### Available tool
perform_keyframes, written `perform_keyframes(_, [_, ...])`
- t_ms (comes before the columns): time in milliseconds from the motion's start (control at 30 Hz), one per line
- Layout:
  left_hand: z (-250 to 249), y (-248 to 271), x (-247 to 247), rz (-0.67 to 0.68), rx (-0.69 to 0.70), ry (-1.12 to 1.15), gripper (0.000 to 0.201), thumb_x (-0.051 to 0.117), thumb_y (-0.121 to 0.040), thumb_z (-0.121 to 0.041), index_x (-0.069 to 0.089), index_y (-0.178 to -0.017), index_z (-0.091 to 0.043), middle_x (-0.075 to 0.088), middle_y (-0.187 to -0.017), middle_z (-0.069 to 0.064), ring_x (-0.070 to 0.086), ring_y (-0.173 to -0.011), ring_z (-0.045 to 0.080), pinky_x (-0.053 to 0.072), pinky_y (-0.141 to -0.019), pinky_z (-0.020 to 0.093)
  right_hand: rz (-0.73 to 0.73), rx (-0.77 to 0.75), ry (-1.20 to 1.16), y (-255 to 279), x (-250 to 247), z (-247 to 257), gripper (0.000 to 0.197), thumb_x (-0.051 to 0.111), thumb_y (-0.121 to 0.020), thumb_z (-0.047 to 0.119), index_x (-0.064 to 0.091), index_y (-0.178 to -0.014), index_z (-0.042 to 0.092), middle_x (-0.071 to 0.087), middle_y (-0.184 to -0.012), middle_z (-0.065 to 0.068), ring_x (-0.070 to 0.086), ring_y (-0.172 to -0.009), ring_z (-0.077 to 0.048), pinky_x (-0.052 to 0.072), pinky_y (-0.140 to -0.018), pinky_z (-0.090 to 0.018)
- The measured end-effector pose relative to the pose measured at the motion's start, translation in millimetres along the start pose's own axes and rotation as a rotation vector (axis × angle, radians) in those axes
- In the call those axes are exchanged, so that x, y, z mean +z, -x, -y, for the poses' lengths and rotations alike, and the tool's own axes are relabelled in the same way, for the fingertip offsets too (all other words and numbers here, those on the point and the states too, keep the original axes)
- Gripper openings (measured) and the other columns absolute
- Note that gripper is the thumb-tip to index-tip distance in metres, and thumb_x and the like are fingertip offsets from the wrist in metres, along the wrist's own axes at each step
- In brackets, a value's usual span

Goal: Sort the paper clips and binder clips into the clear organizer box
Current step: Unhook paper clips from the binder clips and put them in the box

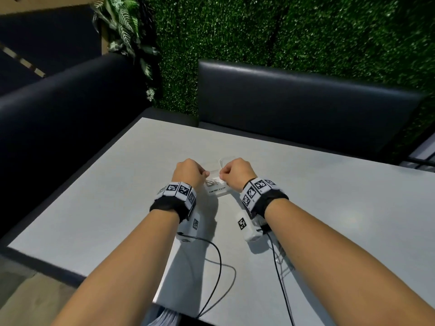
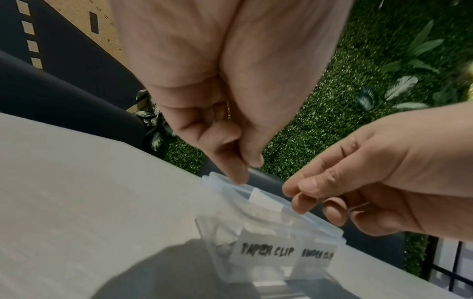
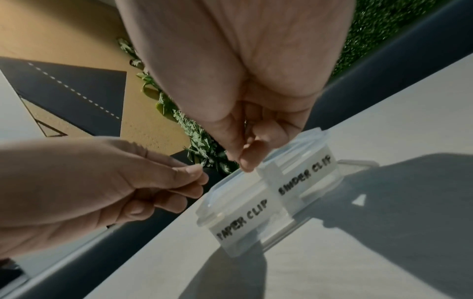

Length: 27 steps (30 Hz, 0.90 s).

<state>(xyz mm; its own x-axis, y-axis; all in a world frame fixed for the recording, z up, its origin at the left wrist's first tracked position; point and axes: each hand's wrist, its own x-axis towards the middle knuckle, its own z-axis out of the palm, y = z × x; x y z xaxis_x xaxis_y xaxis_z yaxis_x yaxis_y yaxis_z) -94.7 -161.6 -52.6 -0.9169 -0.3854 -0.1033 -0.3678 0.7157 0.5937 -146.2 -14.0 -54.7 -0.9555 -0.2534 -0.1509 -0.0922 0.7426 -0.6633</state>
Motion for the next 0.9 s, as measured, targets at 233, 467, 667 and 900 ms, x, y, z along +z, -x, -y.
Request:
perform_keyframes(233, [-33.4, 43.6, -1.1, -0.026, 0.209, 0.057, 0.018, 0.067, -0.093, -0.034, 0.080, -0.096, -0.021, 0.076, -0.088, -0.001, 0.067, -0.083, 0.017, 0.050, -0.074, 0.026, -0.050, -0.084, -0.076, 47.3, -57.6, -23.6, 0.012, 0.066, -0.091, 0.017, 0.076, -0.097, 0.017, 0.072, -0.087, 0.001, 0.069, -0.078, -0.017, 0.052, -0.069, -0.023])
perform_keyframes(467, [-73.0, 131.6, 56.6, 0.360, 0.533, -0.084, 0.016, 0.070, -0.086, -0.045, 0.075, -0.096, -0.034, 0.074, -0.085, -0.015, 0.065, -0.074, 0.003, 0.053, -0.074, 0.026, -0.083, 0.021, 0.065, 158.1, -117.9, -119.2, 0.013, 0.066, -0.091, 0.022, 0.076, -0.097, 0.018, 0.072, -0.093, 0.006, 0.064, -0.085, -0.009, 0.048, -0.076, -0.022])
perform_keyframes(667, [-77.5, 170.8, 104.3, 0.416, 0.592, -0.311, 0.015, 0.070, -0.081, -0.039, 0.077, -0.093, -0.034, 0.075, -0.091, -0.011, 0.070, -0.088, 0.014, 0.059, -0.076, 0.031, -0.036, 0.149, 0.131, 217.3, -106.5, -175.0, 0.012, 0.066, -0.088, 0.016, 0.075, -0.097, 0.016, 0.070, -0.091, 0.002, 0.062, -0.074, -0.009, 0.047, -0.065, -0.017])
perform_keyframes(900, [-93.1, 183.1, 132.4, 0.387, 0.659, -0.428, 0.027, 0.064, -0.085, -0.045, 0.076, -0.107, -0.036, 0.074, -0.100, 0.002, 0.069, -0.095, 0.027, 0.059, -0.076, 0.036, -0.091, 0.197, 0.295, 210.4, -78.4, -186.7, 0.039, 0.075, -0.082, 0.041, 0.070, -0.103, 0.008, 0.068, -0.097, -0.008, 0.066, -0.092, -0.026, 0.055, -0.079, -0.035])
